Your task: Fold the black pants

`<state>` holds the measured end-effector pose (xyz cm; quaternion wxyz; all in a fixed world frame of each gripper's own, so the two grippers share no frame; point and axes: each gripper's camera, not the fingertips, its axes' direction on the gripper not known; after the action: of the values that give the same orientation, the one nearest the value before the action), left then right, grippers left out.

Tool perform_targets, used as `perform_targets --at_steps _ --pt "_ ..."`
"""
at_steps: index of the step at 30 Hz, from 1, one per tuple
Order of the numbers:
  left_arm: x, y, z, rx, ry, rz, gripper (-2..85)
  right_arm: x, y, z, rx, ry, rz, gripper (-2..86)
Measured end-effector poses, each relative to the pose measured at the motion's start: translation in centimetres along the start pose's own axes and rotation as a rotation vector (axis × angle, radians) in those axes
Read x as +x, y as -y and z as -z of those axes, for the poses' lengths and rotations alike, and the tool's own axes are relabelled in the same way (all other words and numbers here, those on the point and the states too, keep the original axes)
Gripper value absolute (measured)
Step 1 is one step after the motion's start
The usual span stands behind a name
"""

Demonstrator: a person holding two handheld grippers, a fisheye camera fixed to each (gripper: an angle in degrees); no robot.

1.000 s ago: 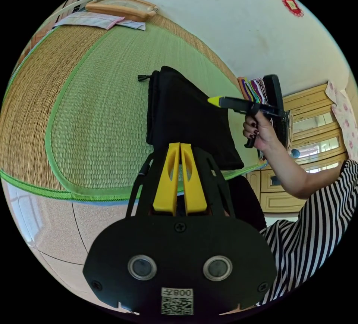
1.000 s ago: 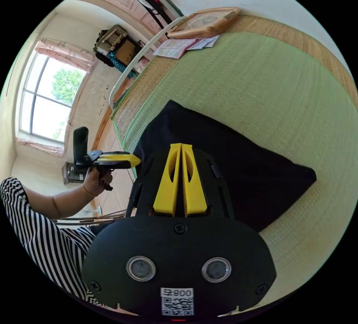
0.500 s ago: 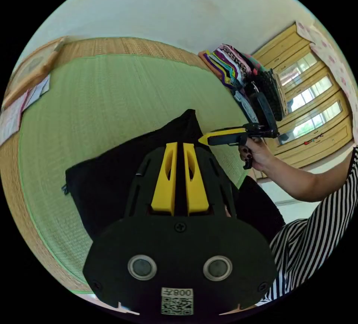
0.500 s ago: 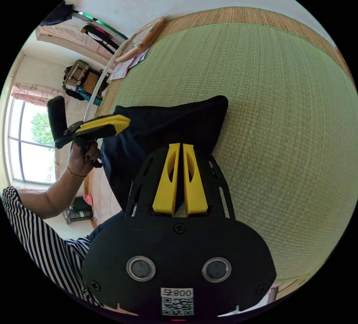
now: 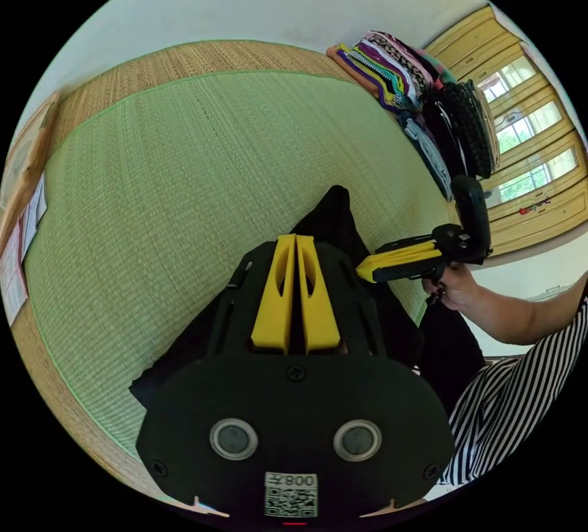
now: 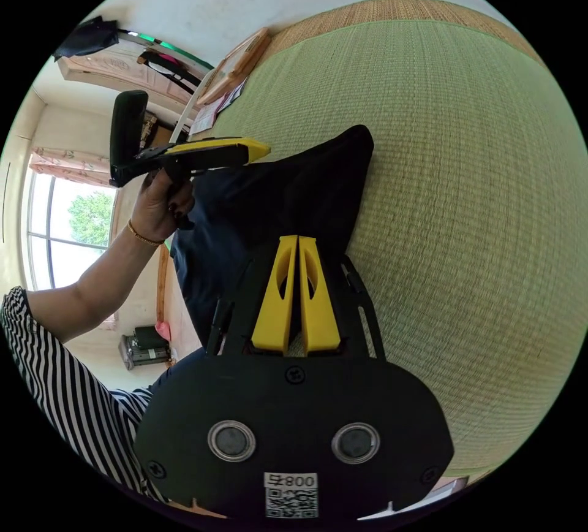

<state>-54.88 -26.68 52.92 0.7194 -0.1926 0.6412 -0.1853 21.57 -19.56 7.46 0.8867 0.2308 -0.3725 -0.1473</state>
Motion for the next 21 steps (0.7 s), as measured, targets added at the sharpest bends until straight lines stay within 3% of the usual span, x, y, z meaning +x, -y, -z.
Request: perform_targets --at_steps 7,12,21 --pt "2.6 2.7 -2.6 -0.174 0.089 -0.106 1.4 1.0 -0.6 2.1 0.009 0.026 -0.009 0.1" --pt "1.8 3.3 -0.7 -0.036 0.000 -0.013 0.4 1.4 -0.9 3.7 0.013 0.009 0.006 0.0" --pt "0.5 3.2 -1.9 -0.033 -0.044 0.094 0.3 2.1 -1.1 5.6 0.001 0.012 0.012 0.0"
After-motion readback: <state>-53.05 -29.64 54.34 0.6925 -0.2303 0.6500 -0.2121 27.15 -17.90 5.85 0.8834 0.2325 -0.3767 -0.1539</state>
